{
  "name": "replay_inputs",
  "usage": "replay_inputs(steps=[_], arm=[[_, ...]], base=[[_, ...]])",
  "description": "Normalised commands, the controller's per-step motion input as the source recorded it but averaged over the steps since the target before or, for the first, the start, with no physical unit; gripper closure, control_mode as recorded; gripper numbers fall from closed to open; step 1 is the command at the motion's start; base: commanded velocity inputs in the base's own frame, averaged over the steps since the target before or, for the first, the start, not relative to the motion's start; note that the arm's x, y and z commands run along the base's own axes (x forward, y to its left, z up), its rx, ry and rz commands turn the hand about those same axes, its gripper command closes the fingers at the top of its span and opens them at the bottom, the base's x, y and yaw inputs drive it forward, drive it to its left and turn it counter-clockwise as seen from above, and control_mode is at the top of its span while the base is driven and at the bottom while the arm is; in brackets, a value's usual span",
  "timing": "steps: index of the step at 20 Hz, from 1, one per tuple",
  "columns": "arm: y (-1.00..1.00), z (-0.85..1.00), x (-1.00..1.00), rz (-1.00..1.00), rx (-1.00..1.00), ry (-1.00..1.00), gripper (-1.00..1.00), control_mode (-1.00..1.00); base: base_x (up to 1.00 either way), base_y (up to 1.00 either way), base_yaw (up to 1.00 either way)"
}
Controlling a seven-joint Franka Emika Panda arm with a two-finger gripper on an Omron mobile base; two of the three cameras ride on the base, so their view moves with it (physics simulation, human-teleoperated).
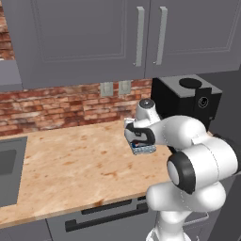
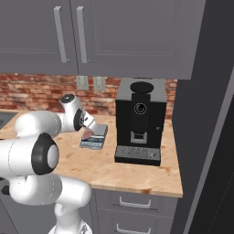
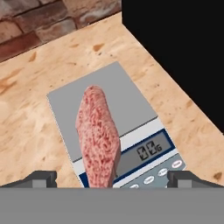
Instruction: Take the steak from the fridge and place it on the digital scale on the counter by the fridge. Wait a few seconds for a reading, then move it to the plate on the dining counter.
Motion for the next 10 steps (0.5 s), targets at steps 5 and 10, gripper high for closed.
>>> replay_inputs(steps=[5, 10], arm=[[0.06, -0.10, 0.00, 0.00, 0.02, 0.04, -1.00, -1.00], [0.00, -0.01, 0.00, 0.00, 0.00, 0.01, -1.00, -1.00]], base=[[0.00, 0.00, 0.00], [0.00, 0.00, 0.00]])
